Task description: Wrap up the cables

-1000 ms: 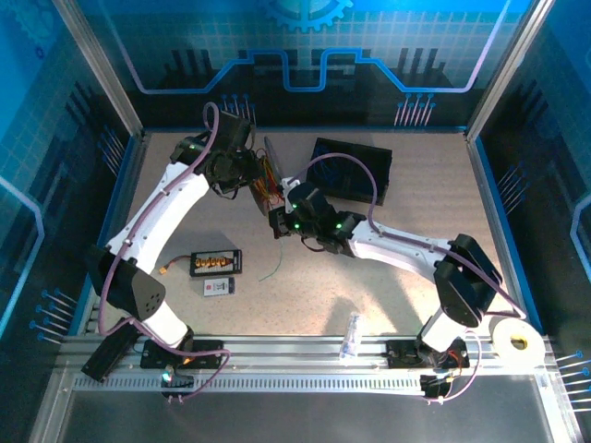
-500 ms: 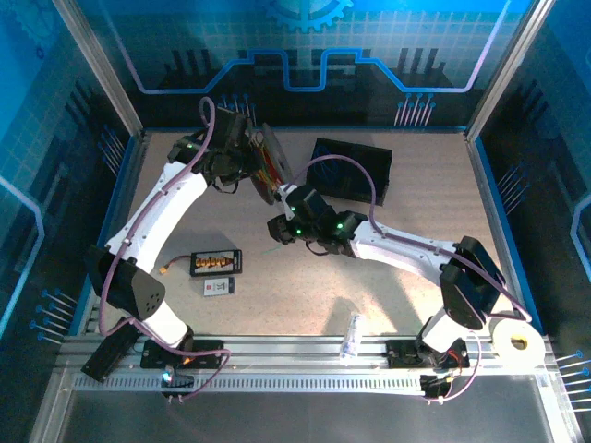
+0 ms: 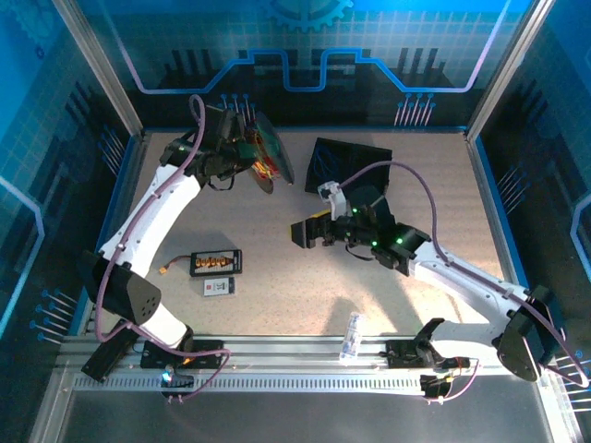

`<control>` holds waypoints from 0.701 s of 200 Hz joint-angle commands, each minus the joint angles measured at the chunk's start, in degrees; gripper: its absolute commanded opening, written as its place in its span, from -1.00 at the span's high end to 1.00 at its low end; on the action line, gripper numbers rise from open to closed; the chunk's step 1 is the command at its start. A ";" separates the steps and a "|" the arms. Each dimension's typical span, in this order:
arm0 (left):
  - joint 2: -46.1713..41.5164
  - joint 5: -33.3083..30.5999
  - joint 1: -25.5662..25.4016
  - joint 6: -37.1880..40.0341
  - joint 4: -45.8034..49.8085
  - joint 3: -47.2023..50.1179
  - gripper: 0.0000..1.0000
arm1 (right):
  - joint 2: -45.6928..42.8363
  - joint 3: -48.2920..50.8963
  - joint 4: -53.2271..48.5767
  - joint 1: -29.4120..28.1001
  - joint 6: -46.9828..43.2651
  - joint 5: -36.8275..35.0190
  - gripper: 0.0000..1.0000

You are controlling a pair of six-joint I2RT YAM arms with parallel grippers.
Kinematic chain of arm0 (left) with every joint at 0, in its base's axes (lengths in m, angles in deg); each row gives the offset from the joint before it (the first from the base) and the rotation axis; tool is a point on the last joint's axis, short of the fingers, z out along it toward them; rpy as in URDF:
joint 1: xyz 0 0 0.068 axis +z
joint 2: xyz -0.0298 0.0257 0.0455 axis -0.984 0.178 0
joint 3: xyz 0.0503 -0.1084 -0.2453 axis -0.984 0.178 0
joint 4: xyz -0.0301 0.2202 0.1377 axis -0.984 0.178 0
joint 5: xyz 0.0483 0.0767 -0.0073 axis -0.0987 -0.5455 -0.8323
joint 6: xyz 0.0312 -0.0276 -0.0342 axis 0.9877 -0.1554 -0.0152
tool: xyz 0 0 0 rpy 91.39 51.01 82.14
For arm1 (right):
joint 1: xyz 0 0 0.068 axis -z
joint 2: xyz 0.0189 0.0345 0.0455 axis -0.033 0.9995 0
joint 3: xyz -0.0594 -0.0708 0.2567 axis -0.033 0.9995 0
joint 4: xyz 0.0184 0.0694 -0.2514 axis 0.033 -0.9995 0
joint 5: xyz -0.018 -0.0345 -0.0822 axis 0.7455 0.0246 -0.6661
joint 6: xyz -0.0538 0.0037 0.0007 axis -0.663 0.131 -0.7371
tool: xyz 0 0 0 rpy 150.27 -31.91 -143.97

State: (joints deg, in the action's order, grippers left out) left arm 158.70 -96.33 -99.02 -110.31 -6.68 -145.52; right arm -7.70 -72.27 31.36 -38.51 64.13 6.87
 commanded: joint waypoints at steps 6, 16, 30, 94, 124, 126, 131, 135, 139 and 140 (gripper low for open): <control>-4.59 1.48 0.38 -1.44 -8.35 0.04 1.00 | -0.64 4.54 9.69 2.34 11.76 8.34 -1.00; -4.84 1.49 0.45 -1.37 -8.59 0.40 1.00 | -0.66 4.97 10.23 2.58 13.99 7.88 -1.00; -5.20 1.49 0.37 -1.23 -8.96 0.82 1.00 | -1.01 6.78 15.09 2.80 15.52 10.05 -1.00; -8.05 -0.96 -1.96 6.82 -15.08 6.65 1.00 | -1.61 8.38 29.52 11.33 27.50 20.89 -1.00; -11.73 -8.03 -6.50 15.64 -25.42 14.95 1.00 | 1.48 6.95 45.14 16.10 46.69 27.73 -0.85; -11.88 -8.43 -6.73 16.10 -25.96 15.35 1.00 | 1.70 6.97 46.46 16.22 48.32 27.51 -0.83; -12.20 -9.47 -7.24 17.07 -27.28 16.30 1.00 | 2.25 7.19 49.43 16.47 52.10 27.09 -0.77; -12.42 -10.09 -7.61 18.11 -28.36 17.05 1.00 | 2.68 7.30 51.69 16.59 55.11 26.67 -0.70; -12.65 -10.68 -8.01 18.95 -29.60 17.82 1.00 | 3.07 7.33 53.53 16.68 57.93 26.21 -0.65; -12.73 -10.75 -8.08 19.17 -29.92 17.91 1.00 | 3.18 7.33 53.94 16.68 58.60 26.11 -0.65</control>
State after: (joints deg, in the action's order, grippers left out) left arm 150.59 -101.09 -104.57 -99.42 -20.64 -130.05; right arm -6.52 -63.69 67.84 -22.78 102.51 29.47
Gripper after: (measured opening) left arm 0.077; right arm 0.872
